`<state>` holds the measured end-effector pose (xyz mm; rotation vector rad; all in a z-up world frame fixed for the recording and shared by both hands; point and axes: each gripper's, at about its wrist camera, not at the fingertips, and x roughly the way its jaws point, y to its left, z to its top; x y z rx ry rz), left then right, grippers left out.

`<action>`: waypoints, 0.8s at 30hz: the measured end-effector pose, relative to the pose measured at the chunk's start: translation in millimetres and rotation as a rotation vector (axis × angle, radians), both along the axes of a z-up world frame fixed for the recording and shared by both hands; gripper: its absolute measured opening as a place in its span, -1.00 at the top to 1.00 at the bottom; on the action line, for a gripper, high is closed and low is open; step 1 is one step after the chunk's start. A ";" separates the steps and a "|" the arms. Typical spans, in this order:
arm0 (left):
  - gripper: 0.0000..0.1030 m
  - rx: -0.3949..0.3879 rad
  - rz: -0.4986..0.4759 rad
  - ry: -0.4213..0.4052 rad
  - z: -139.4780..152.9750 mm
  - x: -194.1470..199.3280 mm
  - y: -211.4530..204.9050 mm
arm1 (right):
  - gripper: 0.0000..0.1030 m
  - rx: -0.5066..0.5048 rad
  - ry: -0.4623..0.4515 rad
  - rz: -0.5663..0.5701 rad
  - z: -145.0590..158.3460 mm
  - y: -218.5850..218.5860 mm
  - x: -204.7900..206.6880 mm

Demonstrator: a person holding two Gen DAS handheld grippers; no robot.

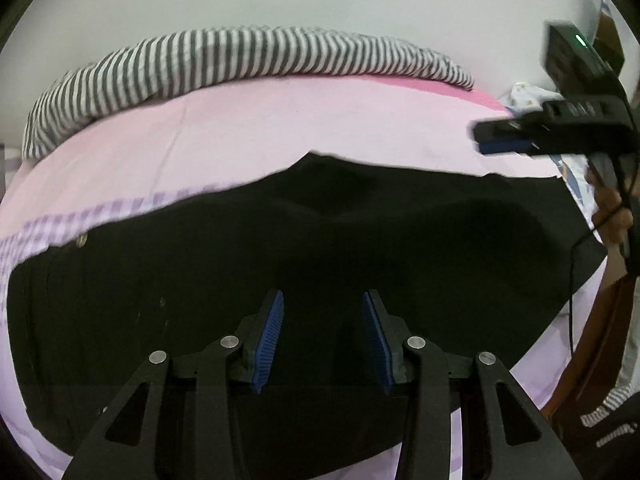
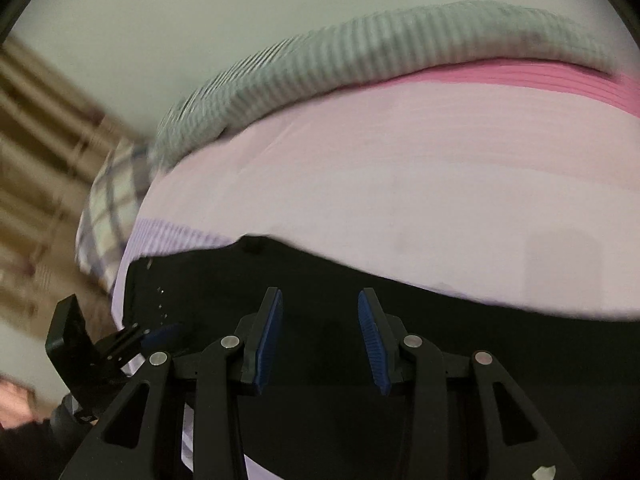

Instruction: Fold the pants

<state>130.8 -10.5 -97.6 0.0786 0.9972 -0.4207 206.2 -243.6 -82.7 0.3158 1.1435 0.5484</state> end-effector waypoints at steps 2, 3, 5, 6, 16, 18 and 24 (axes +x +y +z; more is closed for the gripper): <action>0.17 -0.014 0.009 0.028 -6.9 -1.9 8.8 | 0.26 -0.018 0.017 0.068 -5.9 27.1 15.0; 0.17 -0.022 0.013 0.043 -9.4 -3.2 11.4 | 0.26 -0.029 0.016 0.099 -8.6 38.8 21.0; 0.17 -0.039 0.015 0.068 -14.9 -8.4 16.4 | 0.26 -0.055 0.020 0.165 -13.0 62.1 33.3; 0.18 -0.041 0.013 0.070 -16.2 -10.8 18.0 | 0.26 -0.059 0.027 0.189 -14.5 69.9 37.9; 0.17 -0.085 -0.012 0.090 -15.1 -30.6 25.4 | 0.80 -0.063 0.118 0.331 -43.2 118.0 63.0; 0.17 -0.093 -0.012 0.092 -15.1 -30.2 25.0 | 0.81 -0.072 0.079 0.325 -33.6 120.3 63.8; 0.17 -0.108 -0.006 0.090 -15.2 -27.2 26.0 | 0.93 -0.120 0.010 0.250 -32.1 120.3 79.9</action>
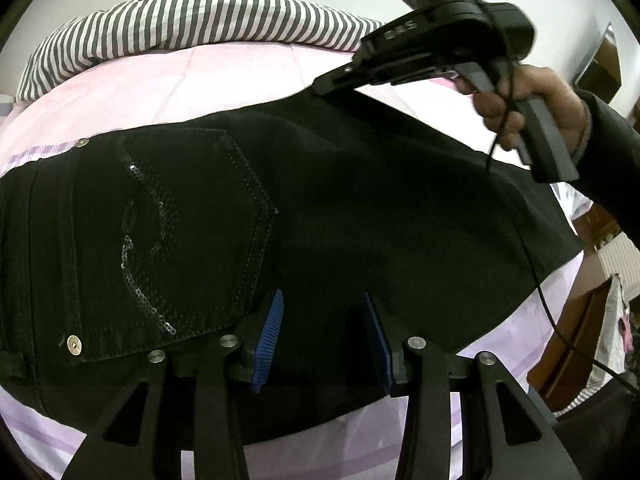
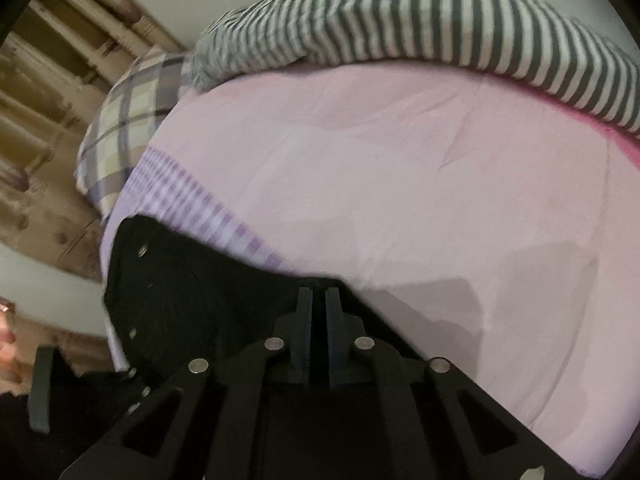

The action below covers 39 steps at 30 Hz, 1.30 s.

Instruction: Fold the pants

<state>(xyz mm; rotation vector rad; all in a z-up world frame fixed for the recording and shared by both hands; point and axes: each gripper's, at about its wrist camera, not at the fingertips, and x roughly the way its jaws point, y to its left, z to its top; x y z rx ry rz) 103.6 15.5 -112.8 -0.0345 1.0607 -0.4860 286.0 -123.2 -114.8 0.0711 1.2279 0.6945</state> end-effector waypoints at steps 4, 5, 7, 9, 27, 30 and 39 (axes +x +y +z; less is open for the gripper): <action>0.17 0.007 0.004 -0.002 -0.4 -2.1 -1.1 | 0.92 -0.008 0.001 -0.034 -12.9 1.9 5.4; 0.17 0.010 0.002 -0.004 0.0 -2.8 -1.5 | 0.90 -0.003 0.001 -0.045 -11.8 0.8 5.1; 0.17 0.023 -0.006 -0.012 0.7 -6.7 -3.2 | 0.77 0.004 -0.001 -0.047 -4.6 -3.1 2.6; 0.17 0.036 -0.012 -0.013 1.7 -7.8 -5.0 | 0.63 0.047 -0.009 -0.093 11.1 -19.9 -2.1; 0.13 0.051 -0.116 0.025 1.8 1.4 -44.5 | 0.28 -0.162 -0.034 -0.451 -4.2 -187.0 -114.3; 0.11 0.066 -0.124 0.021 2.8 -4.1 -44.7 | 0.41 -0.150 -0.041 -0.520 -13.7 -211.8 -114.5; 0.11 0.085 -0.108 0.029 2.4 -10.3 -42.5 | 0.28 -0.203 -0.052 -0.673 -11.2 -264.3 -133.6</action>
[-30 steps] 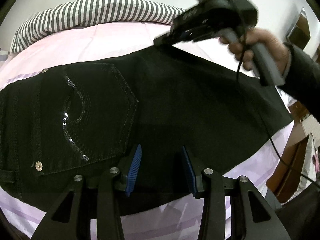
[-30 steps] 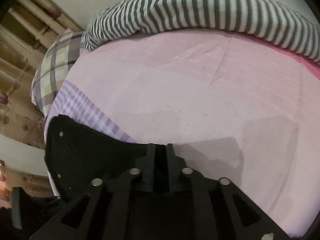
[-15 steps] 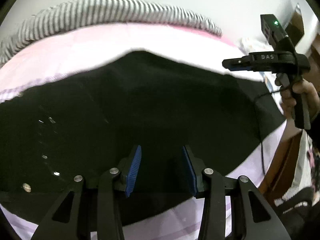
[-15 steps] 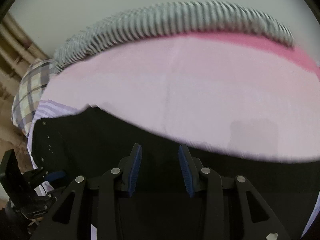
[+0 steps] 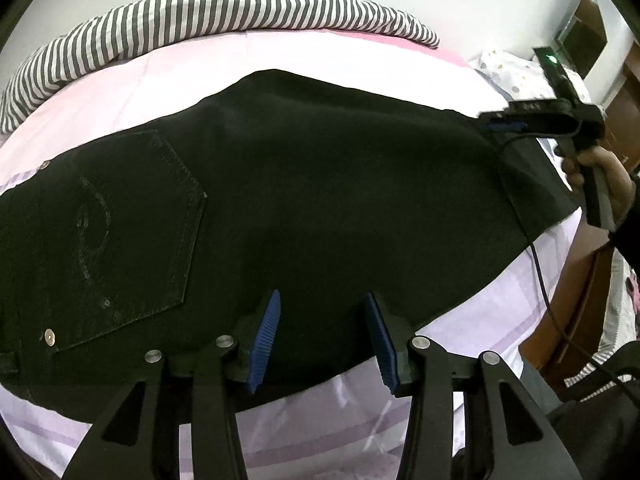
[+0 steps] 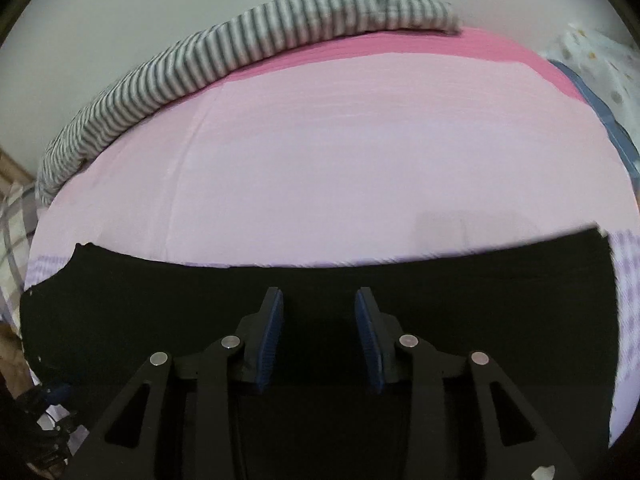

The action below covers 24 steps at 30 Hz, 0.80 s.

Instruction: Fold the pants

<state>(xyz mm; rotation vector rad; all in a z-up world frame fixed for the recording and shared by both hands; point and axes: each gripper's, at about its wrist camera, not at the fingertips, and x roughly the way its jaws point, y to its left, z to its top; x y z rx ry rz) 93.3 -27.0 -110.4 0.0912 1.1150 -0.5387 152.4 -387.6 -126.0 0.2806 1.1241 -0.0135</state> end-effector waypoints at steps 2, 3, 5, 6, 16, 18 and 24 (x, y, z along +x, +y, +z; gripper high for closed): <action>0.10 0.001 0.005 0.007 0.3 0.1 0.9 | 0.17 0.000 0.005 -0.005 -2.1 -5.3 -15.1; 0.10 0.003 0.004 0.006 0.2 -0.2 0.6 | 0.17 0.004 0.015 -0.015 -3.2 -9.7 -24.6; 0.09 0.016 -0.001 0.004 0.3 -2.3 -1.0 | 0.18 0.027 -0.001 -0.034 -3.2 -17.2 -44.1; 0.09 0.021 -0.005 0.004 -0.2 -3.2 -1.0 | 0.18 0.038 -0.002 -0.048 -3.8 -21.3 -51.7; 0.03 -0.048 0.040 -0.059 30.9 11.0 -12.6 | 0.15 0.189 -0.099 -0.297 13.4 -95.4 -150.7; -0.01 -0.072 0.045 -0.070 37.9 18.9 -20.1 | 0.13 0.206 -0.112 -0.365 12.7 -116.5 -171.8; -0.03 -0.095 -0.017 -0.072 43.6 28.7 -64.4 | 0.13 0.302 -0.128 -0.509 -3.7 -159.0 -215.9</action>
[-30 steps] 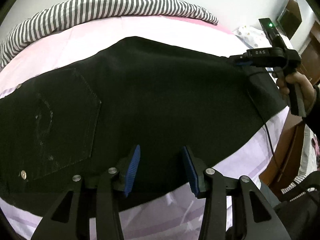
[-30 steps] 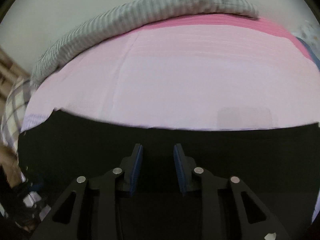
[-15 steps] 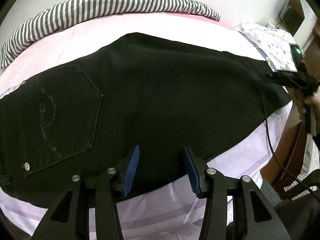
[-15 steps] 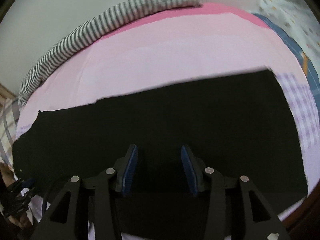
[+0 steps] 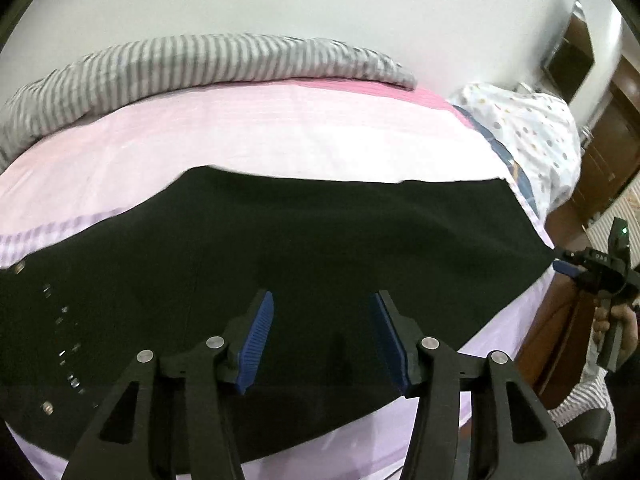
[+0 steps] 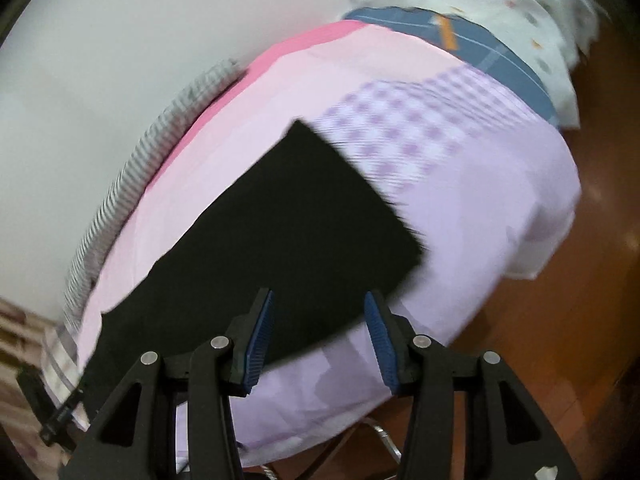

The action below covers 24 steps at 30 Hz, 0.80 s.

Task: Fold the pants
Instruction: 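Grasp the trousers edge with the right gripper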

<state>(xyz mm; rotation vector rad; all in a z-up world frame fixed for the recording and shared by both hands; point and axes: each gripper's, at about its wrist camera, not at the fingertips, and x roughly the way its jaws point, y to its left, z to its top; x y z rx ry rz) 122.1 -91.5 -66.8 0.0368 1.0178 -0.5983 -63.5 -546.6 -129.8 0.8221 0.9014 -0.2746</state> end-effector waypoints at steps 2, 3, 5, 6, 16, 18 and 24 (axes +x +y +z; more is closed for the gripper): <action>-0.03 0.009 -0.026 -0.003 -1.2 -0.2 -13.4 | 0.14 0.015 -0.001 -0.014 -5.2 -4.3 -5.0; -0.03 0.013 -0.038 0.000 -2.2 -0.2 -20.1 | 0.14 0.022 -0.002 -0.020 -8.2 -6.4 -5.9; -0.03 0.018 -0.057 0.014 -5.2 0.1 -32.3 | 0.14 0.045 -0.019 -0.029 -12.1 -9.1 -7.3; -0.03 0.022 -0.064 0.017 -6.3 -0.2 -36.6 | 0.14 0.056 -0.025 -0.034 -14.5 -10.5 -6.3; -0.03 0.064 -0.091 0.044 -19.1 -0.3 -60.5 | 0.42 0.098 -0.096 -0.063 -28.4 -26.0 9.7; -0.03 0.070 -0.097 0.053 -22.9 -0.2 -62.3 | 0.53 0.119 -0.109 -0.076 -32.4 -30.1 12.9; -0.03 0.095 -0.119 0.088 -37.4 -0.1 -71.7 | 0.82 0.189 -0.139 -0.117 -34.9 -34.0 11.6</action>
